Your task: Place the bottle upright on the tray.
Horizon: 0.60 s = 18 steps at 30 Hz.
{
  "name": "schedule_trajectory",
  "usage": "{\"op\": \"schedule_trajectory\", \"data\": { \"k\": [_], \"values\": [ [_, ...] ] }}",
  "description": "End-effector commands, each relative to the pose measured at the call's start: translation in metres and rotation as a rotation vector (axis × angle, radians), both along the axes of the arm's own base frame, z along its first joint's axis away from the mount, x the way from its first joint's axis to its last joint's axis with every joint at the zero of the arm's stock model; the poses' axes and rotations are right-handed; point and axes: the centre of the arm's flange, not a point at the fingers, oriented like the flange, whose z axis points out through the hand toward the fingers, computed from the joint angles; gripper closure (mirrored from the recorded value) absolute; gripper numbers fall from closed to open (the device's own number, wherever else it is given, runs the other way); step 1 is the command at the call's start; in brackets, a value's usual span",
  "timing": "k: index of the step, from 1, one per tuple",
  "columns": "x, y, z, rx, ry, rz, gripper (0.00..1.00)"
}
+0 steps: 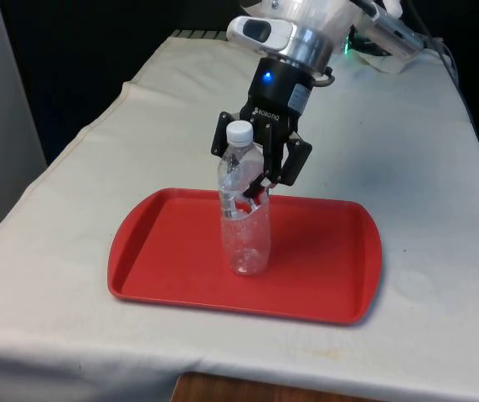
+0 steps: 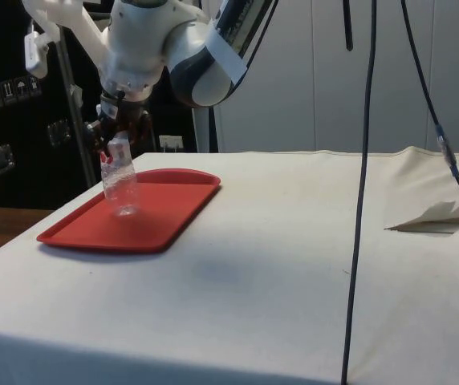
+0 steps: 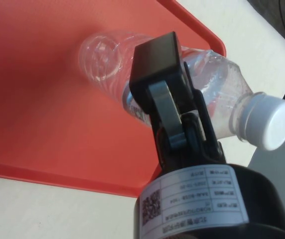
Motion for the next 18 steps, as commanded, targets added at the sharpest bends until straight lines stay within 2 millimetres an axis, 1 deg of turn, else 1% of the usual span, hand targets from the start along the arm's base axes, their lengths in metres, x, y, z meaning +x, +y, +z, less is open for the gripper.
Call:
{"op": "schedule_trajectory", "data": {
  "k": [1,2,3,5,8,9,10,11,14,15,18],
  "values": [
    [0.0013,0.0009,0.0016,-0.001,-0.009,0.0,1.0],
    [0.0013,0.0014,0.0014,-0.001,-0.009,0.0,0.98],
    [0.0013,0.0019,0.0013,-0.001,-0.008,0.0,0.86],
    [0.0013,0.0018,0.0013,0.001,-0.008,-0.001,0.74],
    [0.0006,0.0019,0.0007,0.001,-0.001,0.002,0.5],
    [0.0013,0.0023,0.0011,0.0,-0.007,0.0,0.5],
    [0.0013,0.0023,0.0011,0.0,-0.007,0.0,0.42],
    [0.0012,0.0028,0.001,0.0,-0.006,0.001,0.26],
    [0.0013,0.0021,0.001,0.001,-0.006,-0.001,0.05],
    [0.0013,0.0021,0.001,0.001,-0.006,-0.001,0.01],
    [0.0012,0.0027,0.0009,0.0,-0.005,0.0,0.0]
  ]
}}
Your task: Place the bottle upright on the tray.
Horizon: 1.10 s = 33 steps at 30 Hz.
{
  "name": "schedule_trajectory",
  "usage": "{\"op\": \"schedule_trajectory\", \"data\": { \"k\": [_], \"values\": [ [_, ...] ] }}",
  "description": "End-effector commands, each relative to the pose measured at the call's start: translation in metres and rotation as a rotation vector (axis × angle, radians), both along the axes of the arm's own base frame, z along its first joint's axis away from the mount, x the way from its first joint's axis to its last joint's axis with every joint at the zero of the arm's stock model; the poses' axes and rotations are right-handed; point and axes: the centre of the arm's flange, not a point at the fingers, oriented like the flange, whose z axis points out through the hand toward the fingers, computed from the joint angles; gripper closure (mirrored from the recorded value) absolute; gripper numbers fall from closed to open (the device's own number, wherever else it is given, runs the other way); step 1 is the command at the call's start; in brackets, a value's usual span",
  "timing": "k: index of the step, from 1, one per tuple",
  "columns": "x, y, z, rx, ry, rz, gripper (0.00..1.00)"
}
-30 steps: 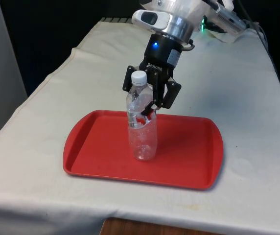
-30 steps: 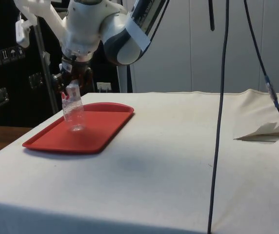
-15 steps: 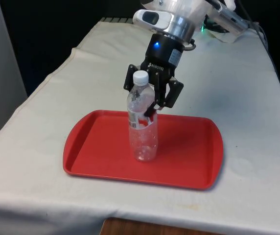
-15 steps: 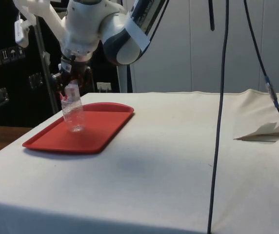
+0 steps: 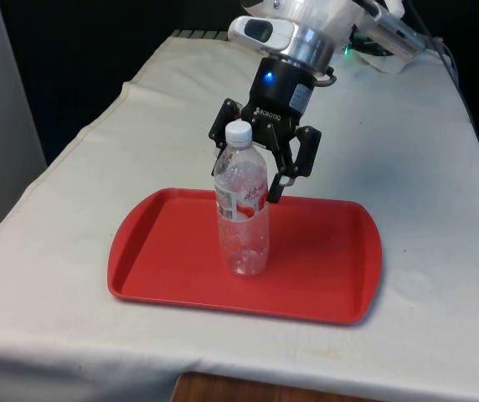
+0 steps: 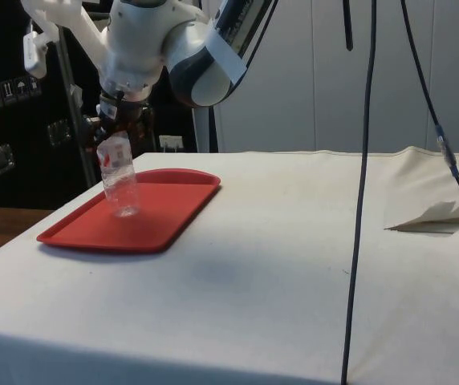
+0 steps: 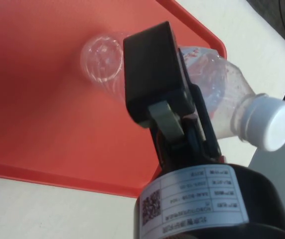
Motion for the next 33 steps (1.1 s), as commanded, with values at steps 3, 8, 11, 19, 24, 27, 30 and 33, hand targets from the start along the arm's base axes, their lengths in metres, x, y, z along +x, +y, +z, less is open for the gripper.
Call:
{"op": "schedule_trajectory", "data": {
  "k": [3,8,11,19,24,27,30,33],
  "values": [
    [0.001,0.002,0.002,-0.001,-0.006,-0.001,0.0],
    [0.0,0.004,0.008,-0.003,-0.008,-0.001,0.0],
    [-0.004,0.008,0.015,-0.001,-0.007,-0.002,0.0],
    [-0.016,0.016,0.025,0.011,0.002,0.001,0.0],
    [-0.021,0.019,0.029,0.017,0.009,0.003,0.0],
    [-0.027,0.022,0.034,0.022,0.009,0.003,0.0],
    [-0.031,0.024,0.037,0.025,0.011,0.005,0.0],
    [-0.034,0.024,0.039,0.027,0.012,0.005,0.0]
  ]
}}
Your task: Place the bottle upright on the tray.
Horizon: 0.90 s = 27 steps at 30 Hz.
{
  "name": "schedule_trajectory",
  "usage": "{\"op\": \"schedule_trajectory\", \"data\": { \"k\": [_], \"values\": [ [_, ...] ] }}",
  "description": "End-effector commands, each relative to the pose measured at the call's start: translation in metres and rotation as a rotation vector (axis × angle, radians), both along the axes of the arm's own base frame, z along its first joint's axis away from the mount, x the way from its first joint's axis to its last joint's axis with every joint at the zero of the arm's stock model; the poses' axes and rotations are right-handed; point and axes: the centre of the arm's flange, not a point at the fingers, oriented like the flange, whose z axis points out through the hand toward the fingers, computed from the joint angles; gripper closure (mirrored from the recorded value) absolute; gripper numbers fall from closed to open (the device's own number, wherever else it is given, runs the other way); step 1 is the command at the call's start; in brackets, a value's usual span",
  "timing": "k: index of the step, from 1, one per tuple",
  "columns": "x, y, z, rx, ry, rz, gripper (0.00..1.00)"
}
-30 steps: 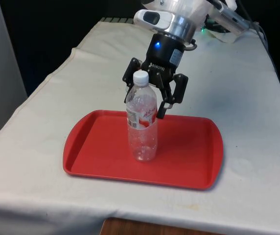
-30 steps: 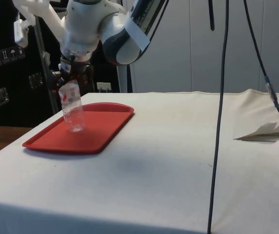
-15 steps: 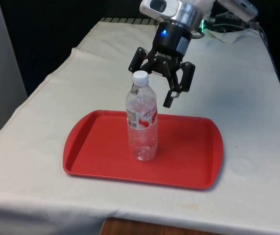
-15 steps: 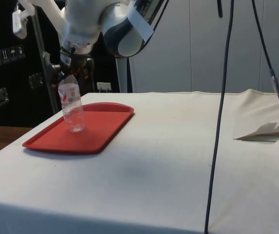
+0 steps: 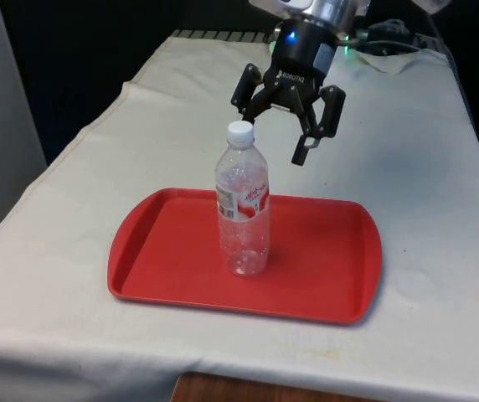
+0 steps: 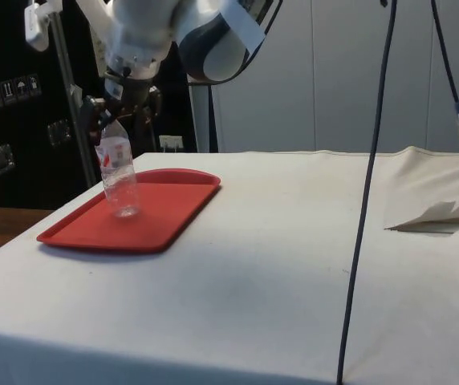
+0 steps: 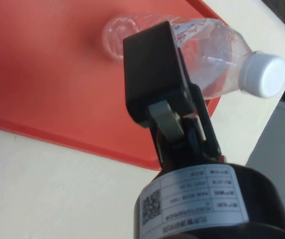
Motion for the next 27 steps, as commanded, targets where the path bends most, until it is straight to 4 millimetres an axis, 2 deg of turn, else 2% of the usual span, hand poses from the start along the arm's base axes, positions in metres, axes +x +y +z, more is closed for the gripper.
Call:
{"op": "schedule_trajectory", "data": {
  "k": [1,19,27],
  "values": [
    [-0.003,0.001,0.003,0.001,-0.002,0.0,0.0],
    [-0.023,0.001,0.021,0.012,0.006,-0.013,0.0],
    [-0.036,0.0,0.036,0.031,0.003,-0.04,0.0]
  ]
}}
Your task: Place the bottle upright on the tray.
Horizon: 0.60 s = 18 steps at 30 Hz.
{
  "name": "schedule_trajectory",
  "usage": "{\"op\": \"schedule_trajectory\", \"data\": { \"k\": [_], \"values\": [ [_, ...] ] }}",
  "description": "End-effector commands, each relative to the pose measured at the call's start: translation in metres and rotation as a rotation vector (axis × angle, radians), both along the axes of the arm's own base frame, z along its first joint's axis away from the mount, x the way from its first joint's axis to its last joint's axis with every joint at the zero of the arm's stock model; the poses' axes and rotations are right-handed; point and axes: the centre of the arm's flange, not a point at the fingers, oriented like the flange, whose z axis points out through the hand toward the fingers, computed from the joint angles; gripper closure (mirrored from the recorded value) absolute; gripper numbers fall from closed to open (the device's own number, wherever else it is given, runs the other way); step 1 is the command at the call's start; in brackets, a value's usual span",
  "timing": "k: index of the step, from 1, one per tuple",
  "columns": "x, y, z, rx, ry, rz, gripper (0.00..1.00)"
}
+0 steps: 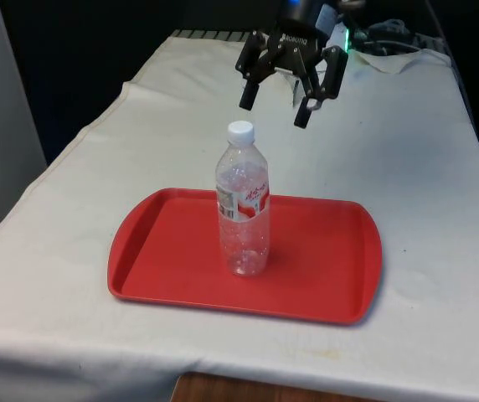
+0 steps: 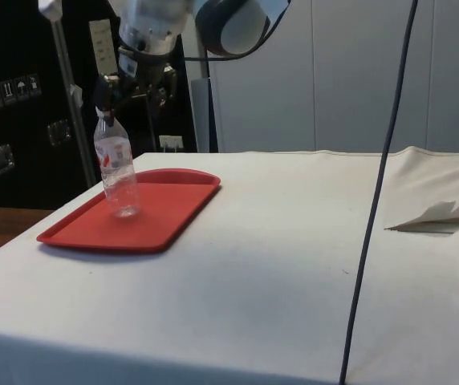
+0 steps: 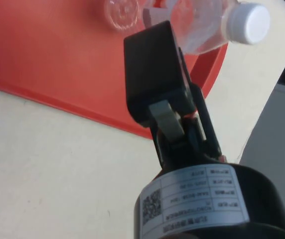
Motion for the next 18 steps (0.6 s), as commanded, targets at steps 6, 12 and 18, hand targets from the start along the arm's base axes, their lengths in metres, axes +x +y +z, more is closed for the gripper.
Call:
{"op": "schedule_trajectory", "data": {
  "k": [6,12,18],
  "values": [
    [-0.008,0.0,0.01,0.013,-0.004,-0.019,0.0],
    [-0.011,-0.004,0.022,0.011,-0.007,-0.034,0.0],
    [-0.013,-0.008,0.037,0.006,-0.014,-0.052,0.0]
  ]
}}
